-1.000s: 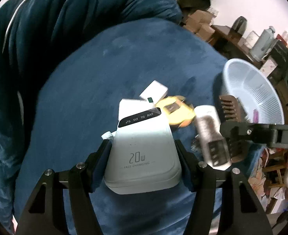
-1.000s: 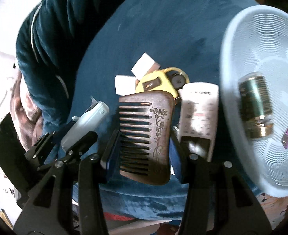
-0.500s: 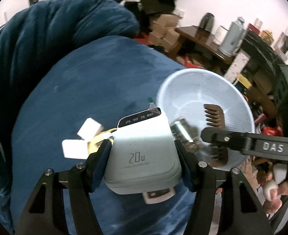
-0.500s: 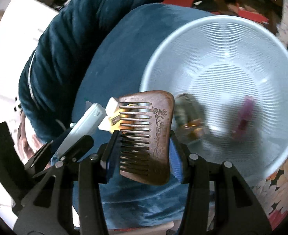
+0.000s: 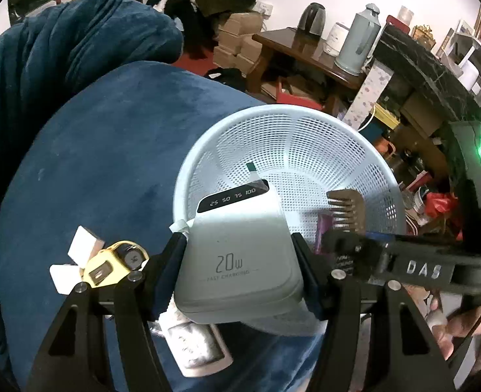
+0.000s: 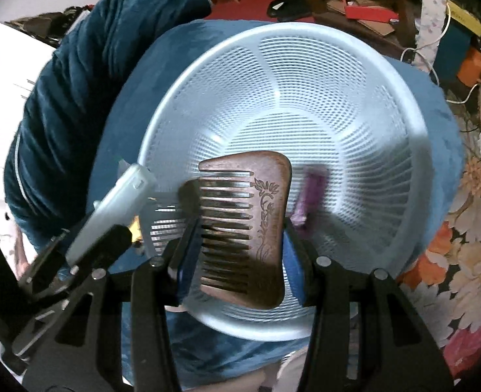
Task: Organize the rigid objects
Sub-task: 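Carry the power bank and comb over the blue basket with both grippers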
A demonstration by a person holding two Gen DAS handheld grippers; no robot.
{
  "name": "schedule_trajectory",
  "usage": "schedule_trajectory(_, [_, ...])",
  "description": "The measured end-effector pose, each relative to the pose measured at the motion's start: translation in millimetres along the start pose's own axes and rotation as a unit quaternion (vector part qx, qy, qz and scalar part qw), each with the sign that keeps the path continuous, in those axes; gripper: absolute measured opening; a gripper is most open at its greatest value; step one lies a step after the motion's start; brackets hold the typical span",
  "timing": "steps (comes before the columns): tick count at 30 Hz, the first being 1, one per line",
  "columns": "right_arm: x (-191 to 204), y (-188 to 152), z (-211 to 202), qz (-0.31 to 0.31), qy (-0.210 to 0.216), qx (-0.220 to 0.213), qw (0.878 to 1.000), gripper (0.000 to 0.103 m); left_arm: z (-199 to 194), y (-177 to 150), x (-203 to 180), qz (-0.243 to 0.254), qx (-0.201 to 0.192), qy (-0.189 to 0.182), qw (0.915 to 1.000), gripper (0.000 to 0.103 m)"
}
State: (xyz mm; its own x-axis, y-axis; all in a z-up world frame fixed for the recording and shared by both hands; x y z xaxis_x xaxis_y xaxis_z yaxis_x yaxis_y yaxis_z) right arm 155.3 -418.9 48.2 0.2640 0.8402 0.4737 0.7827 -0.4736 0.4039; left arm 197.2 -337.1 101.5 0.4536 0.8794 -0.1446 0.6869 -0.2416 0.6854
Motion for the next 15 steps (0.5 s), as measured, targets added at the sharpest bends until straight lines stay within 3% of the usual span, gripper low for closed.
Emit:
schedule_trajectory(8, [-13.4,10.6,3.2,-0.049,-0.041,-0.015,0.998,0.048,30.8,0.2,-12.0,0.011,0.015,-0.008,0.9998,0.065])
schedule_trajectory(15, [-20.8,14.5,14.5,-0.118,-0.102,-0.017,0.988,0.048,51.4,4.4,-17.1,0.012,0.019,-0.013,0.9997,0.065])
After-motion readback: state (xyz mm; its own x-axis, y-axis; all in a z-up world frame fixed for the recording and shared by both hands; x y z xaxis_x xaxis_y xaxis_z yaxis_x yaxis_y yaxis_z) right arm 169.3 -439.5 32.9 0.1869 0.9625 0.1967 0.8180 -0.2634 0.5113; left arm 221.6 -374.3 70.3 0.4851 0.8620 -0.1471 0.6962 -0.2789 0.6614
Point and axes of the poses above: each gripper's, at about its wrist camera, not at the fingertips, and z roughly the way its jaws point, x to its left, y to its top, the point moved 6 cm from there along z, roughly the way its jaws point, and after that the axes turned 14 degrees about -x, right-handed, at the moved point
